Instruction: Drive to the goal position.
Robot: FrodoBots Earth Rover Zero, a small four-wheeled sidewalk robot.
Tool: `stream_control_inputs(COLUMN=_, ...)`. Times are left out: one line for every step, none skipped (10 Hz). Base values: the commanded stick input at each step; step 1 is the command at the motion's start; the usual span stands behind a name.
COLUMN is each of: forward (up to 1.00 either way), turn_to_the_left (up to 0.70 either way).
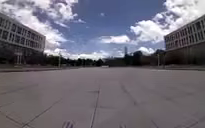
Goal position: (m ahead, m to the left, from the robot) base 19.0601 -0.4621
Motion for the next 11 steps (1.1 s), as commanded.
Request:
stream_control_inputs(forward=0.7, turn_to_the_left=0.0)
stream_control_inputs(forward=0.7, turn_to_the_left=-0.03)
stream_control_inputs(forward=0.7, turn_to_the_left=-0.17)
stream_control_inputs(forward=0.7, turn_to_the_left=-0.34)
stream_control_inputs(forward=0.7, turn_to_the_left=-0.34)
stream_control_inputs(forward=0.7, turn_to_the_left=-0.04)
stream_control_inputs(forward=0.7, turn_to_the_left=-0.01)
stream_control_inputs(forward=0.7, turn_to_the_left=0.0)
stream_control_inputs(forward=0.7, turn_to_the_left=0.0)
stream_control_inputs(forward=0.7, turn_to_the_left=0.0)
stream_control_inputs(forward=0.7, turn_to_the_left=0.0)
